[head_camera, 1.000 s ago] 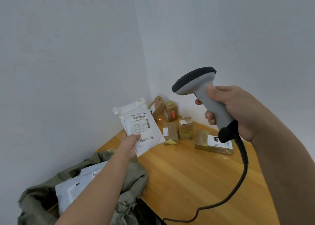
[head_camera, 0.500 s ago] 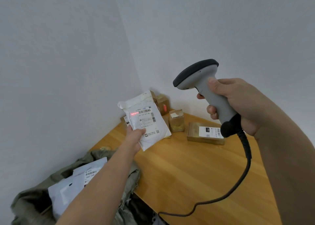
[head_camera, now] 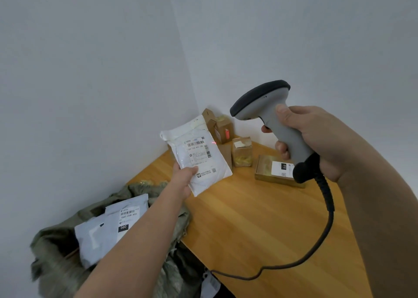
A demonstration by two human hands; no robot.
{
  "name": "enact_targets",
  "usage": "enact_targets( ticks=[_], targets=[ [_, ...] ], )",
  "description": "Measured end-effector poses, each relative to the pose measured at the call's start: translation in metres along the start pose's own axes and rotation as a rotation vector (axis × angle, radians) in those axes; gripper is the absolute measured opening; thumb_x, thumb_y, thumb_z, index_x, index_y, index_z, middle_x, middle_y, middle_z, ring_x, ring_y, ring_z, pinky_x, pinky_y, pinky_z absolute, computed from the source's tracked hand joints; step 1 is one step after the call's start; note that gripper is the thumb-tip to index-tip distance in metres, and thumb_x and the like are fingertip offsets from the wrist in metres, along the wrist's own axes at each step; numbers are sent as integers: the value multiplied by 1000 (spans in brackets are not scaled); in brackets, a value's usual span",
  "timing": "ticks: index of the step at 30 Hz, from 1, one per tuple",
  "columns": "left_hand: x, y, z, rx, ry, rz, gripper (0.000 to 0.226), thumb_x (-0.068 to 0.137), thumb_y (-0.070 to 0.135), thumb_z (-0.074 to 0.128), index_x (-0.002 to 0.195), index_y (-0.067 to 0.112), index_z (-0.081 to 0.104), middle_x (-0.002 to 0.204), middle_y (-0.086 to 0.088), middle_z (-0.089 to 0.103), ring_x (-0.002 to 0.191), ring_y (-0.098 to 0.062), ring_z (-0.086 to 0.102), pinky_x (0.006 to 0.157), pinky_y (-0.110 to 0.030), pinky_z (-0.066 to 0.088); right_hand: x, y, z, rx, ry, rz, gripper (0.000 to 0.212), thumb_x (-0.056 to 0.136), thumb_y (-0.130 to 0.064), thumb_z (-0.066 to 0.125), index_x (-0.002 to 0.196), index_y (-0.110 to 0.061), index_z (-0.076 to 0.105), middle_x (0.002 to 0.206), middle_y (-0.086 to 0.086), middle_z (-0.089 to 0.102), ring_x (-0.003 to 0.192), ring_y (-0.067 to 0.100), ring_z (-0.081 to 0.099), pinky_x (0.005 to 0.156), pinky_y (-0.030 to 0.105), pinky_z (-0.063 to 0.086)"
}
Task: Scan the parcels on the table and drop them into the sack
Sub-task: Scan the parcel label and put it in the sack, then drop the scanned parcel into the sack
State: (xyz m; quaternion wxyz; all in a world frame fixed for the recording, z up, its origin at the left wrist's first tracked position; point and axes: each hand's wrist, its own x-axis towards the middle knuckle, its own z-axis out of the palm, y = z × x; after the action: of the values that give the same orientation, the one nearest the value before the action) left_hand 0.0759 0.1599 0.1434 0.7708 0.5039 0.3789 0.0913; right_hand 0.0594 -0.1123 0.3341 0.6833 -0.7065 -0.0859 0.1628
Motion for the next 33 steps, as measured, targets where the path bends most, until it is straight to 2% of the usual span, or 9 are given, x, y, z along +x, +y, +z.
enact_targets(
  ticks=[9,14,20,26,30,33],
  targets=[
    [1,-3,-4,30,27,-4,57,91,-12,54,140,14,43,131,-16,59,107,-38,63,88,-58,53,-4,-2,-1,-35,33,-31,27,101,-35,47,105,-12,60,96,7,64,56,15,51,56,29,46],
    [-2,-8,2,15,37,-29,54,92,-10,55,140,11,40,132,-14,58,102,-34,62,76,-51,53,-8,-1,-8,-39,43,-41,29,101,-36,48,109,-10,59,97,9,64,55,14,52,55,27,47],
    [-3,-13,4,11,30,-57,53,92,-9,56,139,12,42,130,-13,59,100,-33,63,80,-52,54,-6,3,-9,-31,56,-14,31,101,-35,48,110,-8,59,100,12,64,55,14,52,54,28,46],
    [-1,-14,-14,16,15,-64,54,91,-9,58,138,13,42,128,-13,60,100,-33,63,86,-55,54,0,7,14,-25,17,11,32,101,-35,48,108,-6,60,98,13,63,54,15,51,55,30,45],
    [10,-7,-38,9,7,-74,55,91,-9,58,139,12,42,130,-14,59,108,-36,62,91,-58,51,7,10,40,6,-29,37,31,101,-35,48,106,-7,61,95,11,66,54,15,51,53,28,46],
    [25,0,-65,65,1,-115,52,91,-8,56,138,11,45,129,-16,61,108,-38,63,86,-60,54,15,15,64,-16,-53,69,34,101,-36,48,105,-5,63,93,16,65,53,15,54,52,28,48]
  ],
)
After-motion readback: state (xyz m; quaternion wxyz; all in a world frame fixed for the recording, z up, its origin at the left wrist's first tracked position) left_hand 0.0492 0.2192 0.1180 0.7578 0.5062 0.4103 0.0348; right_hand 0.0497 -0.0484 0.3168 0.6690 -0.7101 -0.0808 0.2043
